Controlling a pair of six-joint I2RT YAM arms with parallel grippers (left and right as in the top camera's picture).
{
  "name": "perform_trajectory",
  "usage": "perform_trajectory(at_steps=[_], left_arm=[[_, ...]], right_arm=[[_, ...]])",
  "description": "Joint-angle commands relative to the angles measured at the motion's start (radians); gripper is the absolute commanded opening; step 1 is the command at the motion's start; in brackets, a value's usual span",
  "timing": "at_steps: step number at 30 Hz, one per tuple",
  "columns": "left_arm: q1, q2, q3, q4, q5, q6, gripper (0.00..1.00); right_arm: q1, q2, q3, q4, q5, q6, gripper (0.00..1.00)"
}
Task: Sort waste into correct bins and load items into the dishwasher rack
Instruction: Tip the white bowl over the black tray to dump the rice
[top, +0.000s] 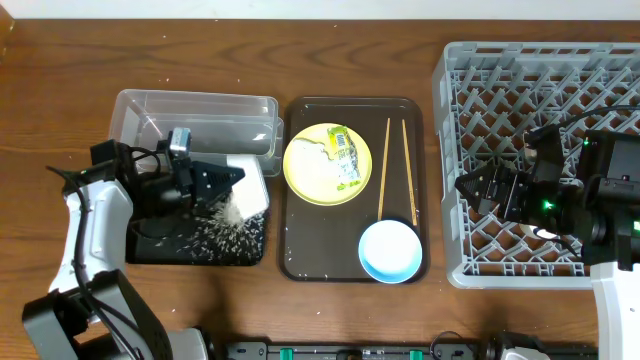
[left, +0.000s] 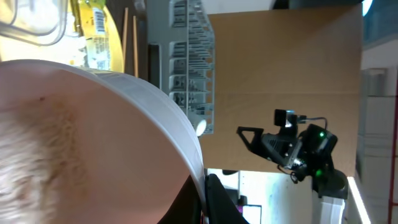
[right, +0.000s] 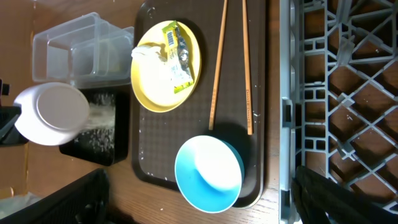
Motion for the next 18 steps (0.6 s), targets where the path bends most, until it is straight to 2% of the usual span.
perform_trajectory(at_steps=[1,4,5,7,10,12,13,14,15,16,17,18], left_arm=[[0.005,-0.003,-0.006,-0.029,0.074,0.037,0.06],[0.01,-0.005,-0.006,-0.019,0.019,0.077,0.06],[0.018,-0.001,-0.006,-0.001,-0.034,0.056,0.06],[0.031,0.003,-0.007,-0.054,-0.045,0.029,0.06],[0.04,0.0,-0.007,-0.105,-0.029,0.133,0.06],[0.071,0.004,-0.007,-0.064,-0.103,0.073,0.06],[0.082,0.005,-0.008,-0.105,-0.08,0.058,0.06],[0.087,0.005,-0.008,-0.163,-0.031,0.097,0.06],[0.087,0.002,-0.008,-0.217,0.017,0.203,0.06],[0.091,0.002,-0.007,-0.207,0.004,0.248,0.06],[0.102,0.003,-0.007,-0.167,-0.044,0.24,0.06],[0.115,0.01,-0.007,-0.138,-0.092,0.182,0.06]], right_arm=[[0.008,-0.001,0.01,-0.003,-0.004,-0.011,0.92],[0.008,-0.001,0.01,-0.003,-0.004,-0.011,0.92],[0.008,-0.001,0.01,-0.003,-0.004,-0.011,0.92],[0.008,-0.001,0.01,-0.003,-0.004,-0.011,0.92],[0.008,-0.001,0.01,-0.008,-0.003,-0.012,0.92],[0.008,-0.001,0.01,-0.008,-0.003,-0.011,0.93],[0.008,-0.001,0.01,-0.008,-0.004,-0.011,0.93],[0.008,-0.001,0.01,-0.009,-0.004,-0.011,0.93],[0.008,-0.001,0.01,-0.011,-0.003,-0.012,0.93],[0.008,-0.001,0.01,-0.012,0.0,-0.011,0.93],[0.008,-0.001,0.01,-0.011,0.0,-0.011,0.93],[0.008,-0.001,0.01,-0.011,0.0,-0.011,0.93]])
